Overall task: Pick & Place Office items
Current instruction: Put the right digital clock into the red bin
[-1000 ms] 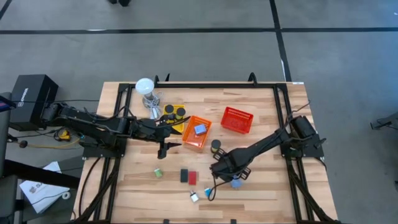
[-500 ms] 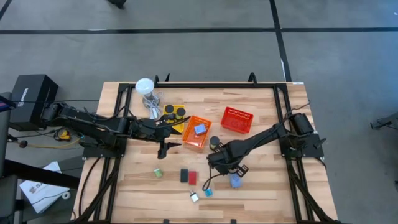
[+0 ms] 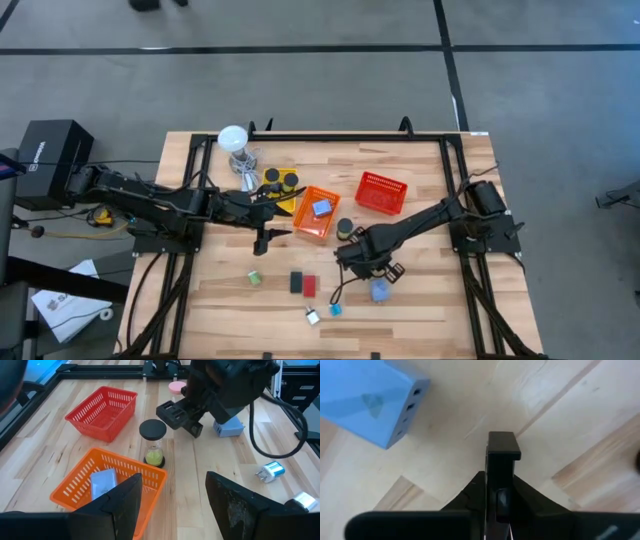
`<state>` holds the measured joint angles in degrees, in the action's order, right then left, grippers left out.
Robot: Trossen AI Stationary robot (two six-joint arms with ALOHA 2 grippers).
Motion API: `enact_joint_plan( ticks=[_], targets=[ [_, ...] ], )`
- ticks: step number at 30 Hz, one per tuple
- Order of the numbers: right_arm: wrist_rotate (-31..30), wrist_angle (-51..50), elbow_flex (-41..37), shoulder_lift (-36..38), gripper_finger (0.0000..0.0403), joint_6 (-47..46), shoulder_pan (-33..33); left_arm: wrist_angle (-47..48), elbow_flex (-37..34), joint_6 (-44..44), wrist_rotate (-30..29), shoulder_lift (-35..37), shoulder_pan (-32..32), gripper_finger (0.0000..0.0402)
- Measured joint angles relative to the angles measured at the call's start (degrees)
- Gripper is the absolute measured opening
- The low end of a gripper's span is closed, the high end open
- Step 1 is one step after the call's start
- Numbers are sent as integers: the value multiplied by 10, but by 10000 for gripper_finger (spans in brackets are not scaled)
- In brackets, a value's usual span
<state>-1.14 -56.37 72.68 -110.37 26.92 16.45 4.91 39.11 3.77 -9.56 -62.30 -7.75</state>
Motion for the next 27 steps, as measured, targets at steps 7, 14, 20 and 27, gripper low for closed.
enact_joint_plan(
  ticks=[7, 14, 20, 27],
  targets=[
    [-2, -24, 33, 50, 40, -9, -3, 1, 0, 0, 0, 0, 0, 213],
    [-3, -32, 46, 140, 45, -15, -35, 0, 0, 0, 0, 0, 0, 213],
    [-23, -71, 46, 216, 45, -25, -109, 1, 0, 1, 0, 0, 0, 213],
    [-34, -109, 46, 254, 46, -25, -247, 1, 0, 1, 0, 0, 0, 213]
  ],
)
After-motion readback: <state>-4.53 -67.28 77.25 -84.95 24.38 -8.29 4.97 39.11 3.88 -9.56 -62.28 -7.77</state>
